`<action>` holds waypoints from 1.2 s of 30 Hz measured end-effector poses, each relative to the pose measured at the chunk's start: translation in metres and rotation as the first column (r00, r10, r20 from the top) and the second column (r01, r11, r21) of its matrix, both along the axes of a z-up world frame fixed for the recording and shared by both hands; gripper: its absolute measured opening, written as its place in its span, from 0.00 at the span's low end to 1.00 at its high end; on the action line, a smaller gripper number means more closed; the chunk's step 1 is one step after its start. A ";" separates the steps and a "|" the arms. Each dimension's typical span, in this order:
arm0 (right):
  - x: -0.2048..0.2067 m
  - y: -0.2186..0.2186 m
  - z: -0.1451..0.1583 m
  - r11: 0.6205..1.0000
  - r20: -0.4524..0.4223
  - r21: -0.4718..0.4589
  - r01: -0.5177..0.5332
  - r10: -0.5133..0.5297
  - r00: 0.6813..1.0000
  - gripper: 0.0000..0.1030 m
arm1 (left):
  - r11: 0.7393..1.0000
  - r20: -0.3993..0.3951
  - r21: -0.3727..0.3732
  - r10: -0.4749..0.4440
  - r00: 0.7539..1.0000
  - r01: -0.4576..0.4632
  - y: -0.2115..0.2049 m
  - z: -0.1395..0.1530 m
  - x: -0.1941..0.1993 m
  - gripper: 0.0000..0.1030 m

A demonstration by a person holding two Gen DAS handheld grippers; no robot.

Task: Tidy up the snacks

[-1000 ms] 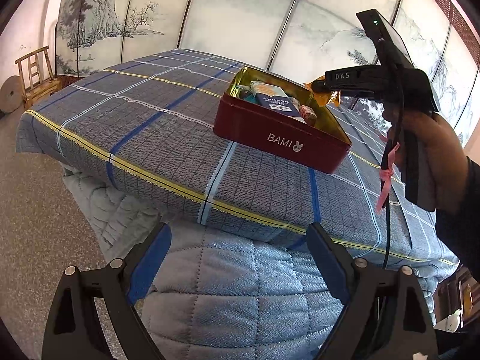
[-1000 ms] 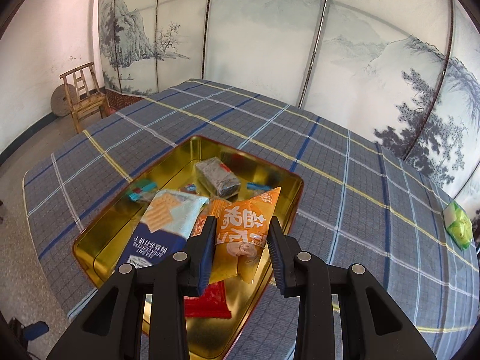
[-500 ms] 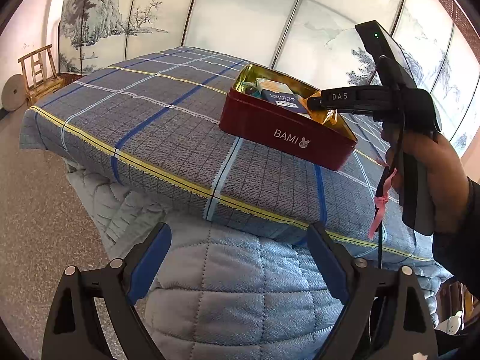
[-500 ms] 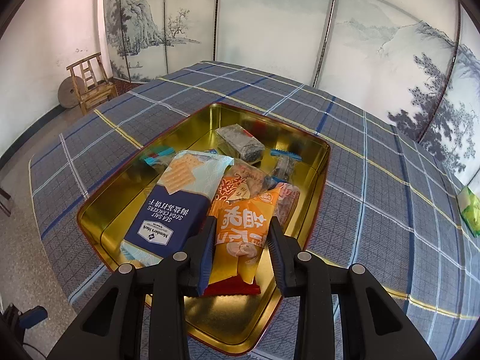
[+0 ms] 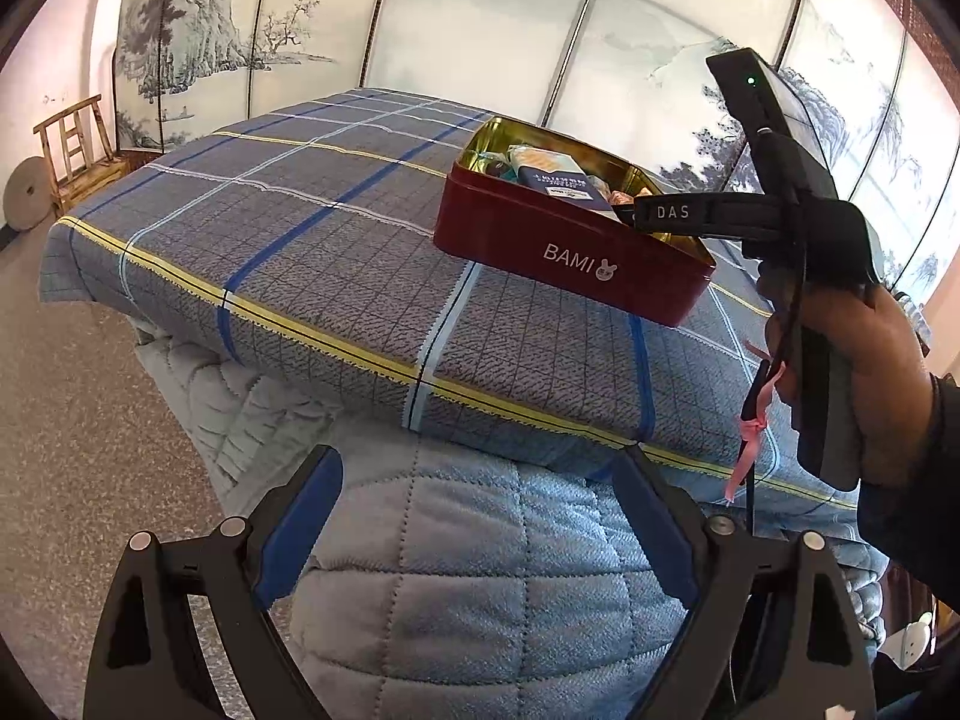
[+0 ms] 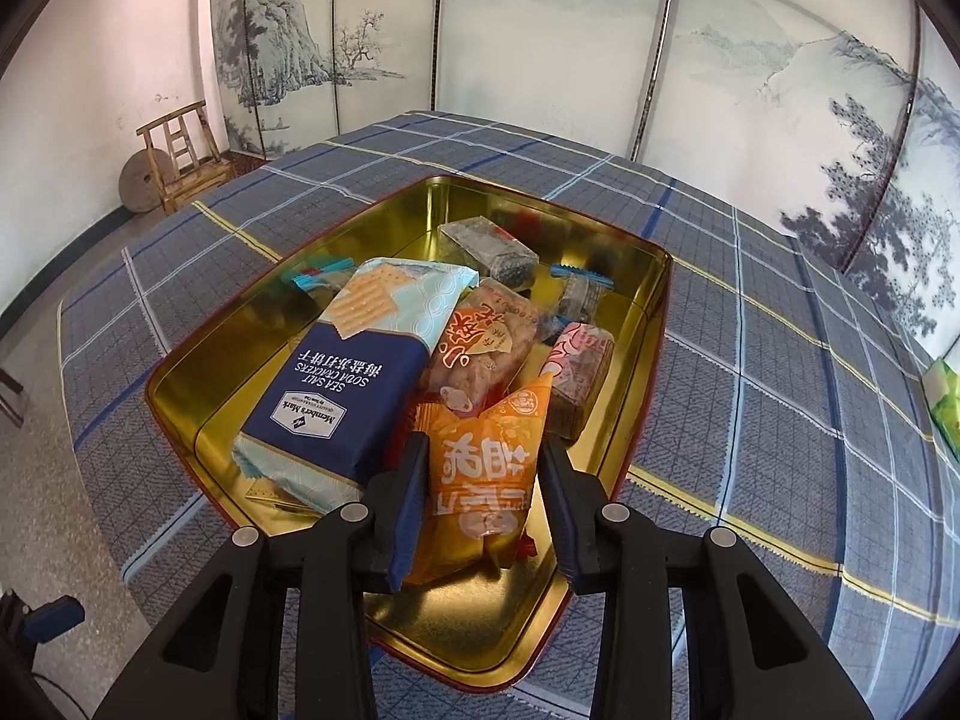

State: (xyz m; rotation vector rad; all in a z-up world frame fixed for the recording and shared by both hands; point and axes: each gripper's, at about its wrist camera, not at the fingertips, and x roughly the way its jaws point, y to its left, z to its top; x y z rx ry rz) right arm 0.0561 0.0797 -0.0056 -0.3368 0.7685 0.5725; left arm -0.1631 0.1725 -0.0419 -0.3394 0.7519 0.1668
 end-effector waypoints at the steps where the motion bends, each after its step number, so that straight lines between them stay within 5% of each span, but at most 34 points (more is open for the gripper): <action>1: -0.001 0.001 0.000 1.000 0.004 -0.003 -0.005 0.005 1.000 0.39 | 1.000 -0.002 0.003 0.001 1.000 -0.001 -0.001 0.000 0.000 0.86; 7: -0.005 0.001 -0.001 0.999 0.001 0.026 -0.035 0.035 0.999 0.51 | 0.999 -0.022 0.045 0.003 1.000 -0.002 -0.010 0.003 0.002 0.87; 11: -0.012 -0.007 0.008 0.995 0.027 0.081 -0.064 0.062 0.998 0.60 | 0.997 -0.029 0.084 0.003 1.000 0.000 -0.016 0.007 0.004 0.99; 15: -0.025 -0.019 0.030 0.994 0.124 0.098 -0.050 0.037 0.992 0.82 | 0.989 -0.038 0.149 0.019 0.999 -0.013 -0.023 0.011 0.012 0.99; 26: -0.030 -0.077 0.055 0.987 0.170 0.154 0.054 -0.081 0.982 0.89 | 0.953 0.083 0.279 0.094 0.992 -0.114 -0.026 0.064 0.074 0.99; 31: -0.020 -0.109 0.064 0.971 0.152 0.208 0.118 -0.151 0.977 0.89 | 0.886 0.103 0.419 0.171 0.980 -0.198 -0.037 0.083 0.115 0.99; 36: -0.009 -0.133 0.070 0.960 0.164 0.233 0.154 -0.195 0.967 0.91 | 0.921 0.079 0.375 0.085 0.993 -0.109 -0.043 0.086 0.136 0.99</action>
